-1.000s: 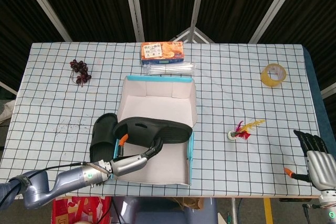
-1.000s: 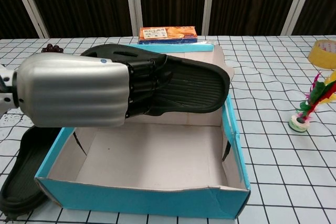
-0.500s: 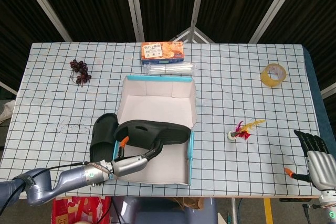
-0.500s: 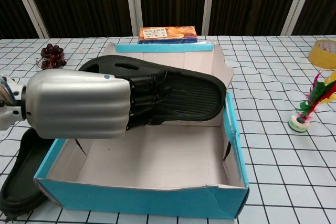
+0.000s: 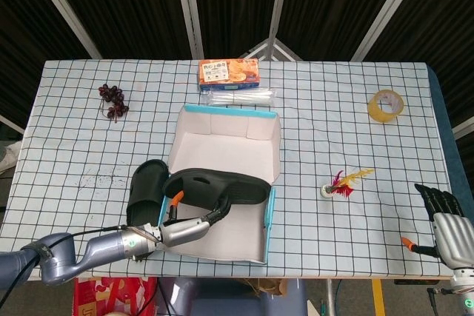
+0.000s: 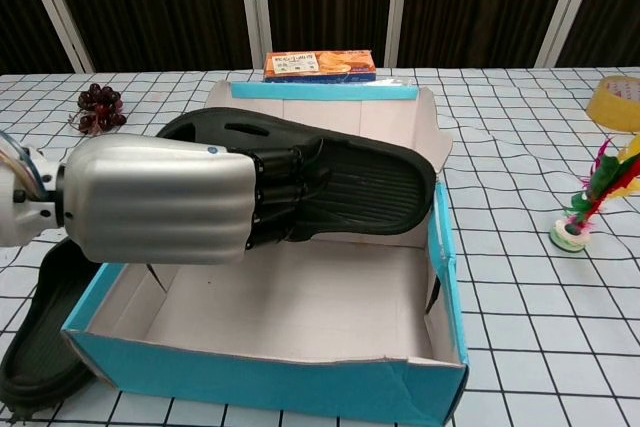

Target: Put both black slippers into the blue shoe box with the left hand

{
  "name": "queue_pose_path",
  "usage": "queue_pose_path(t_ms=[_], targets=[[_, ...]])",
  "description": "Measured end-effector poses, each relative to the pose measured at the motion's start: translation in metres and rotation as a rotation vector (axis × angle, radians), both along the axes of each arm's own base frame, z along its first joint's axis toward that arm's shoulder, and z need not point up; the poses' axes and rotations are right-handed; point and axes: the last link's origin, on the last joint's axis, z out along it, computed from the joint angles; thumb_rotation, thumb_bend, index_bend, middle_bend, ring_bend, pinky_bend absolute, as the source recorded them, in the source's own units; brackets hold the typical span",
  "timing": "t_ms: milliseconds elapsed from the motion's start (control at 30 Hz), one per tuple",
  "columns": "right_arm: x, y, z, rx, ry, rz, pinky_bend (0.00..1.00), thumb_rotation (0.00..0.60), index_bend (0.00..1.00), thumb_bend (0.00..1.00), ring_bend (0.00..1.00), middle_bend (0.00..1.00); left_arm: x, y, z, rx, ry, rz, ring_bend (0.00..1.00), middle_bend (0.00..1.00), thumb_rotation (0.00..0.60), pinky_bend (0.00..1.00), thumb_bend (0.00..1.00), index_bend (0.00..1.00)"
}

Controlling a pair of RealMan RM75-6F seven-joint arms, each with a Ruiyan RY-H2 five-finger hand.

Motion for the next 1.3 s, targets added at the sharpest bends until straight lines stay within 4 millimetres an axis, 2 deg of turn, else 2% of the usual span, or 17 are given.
queue_pose_path(t_ms=[600, 1067, 1300], targets=[[0.000, 0.000, 0.001, -0.001, -0.002, -0.003, 0.04, 0.600, 0.05, 0.16, 0.08, 0.11, -0.001, -0.003, -0.012, -0.079, 0.030, -0.012, 0.13, 0.59, 0.600, 0.17, 0.58, 0.50], [0.000, 0.001, 0.001, -0.002, -0.002, -0.003, 0.04, 0.600, 0.05, 0.16, 0.08, 0.11, -0.014, -0.002, -0.019, -0.099, 0.067, 0.047, 0.13, 0.59, 0.600, 0.17, 0.58, 0.50], [0.000, 0.000, 0.000, 0.001, 0.000, -0.006, 0.04, 0.600, 0.05, 0.16, 0.08, 0.11, -0.014, -0.001, -0.024, -0.100, 0.056, 0.050, 0.13, 0.58, 0.600, 0.17, 0.58, 0.49]])
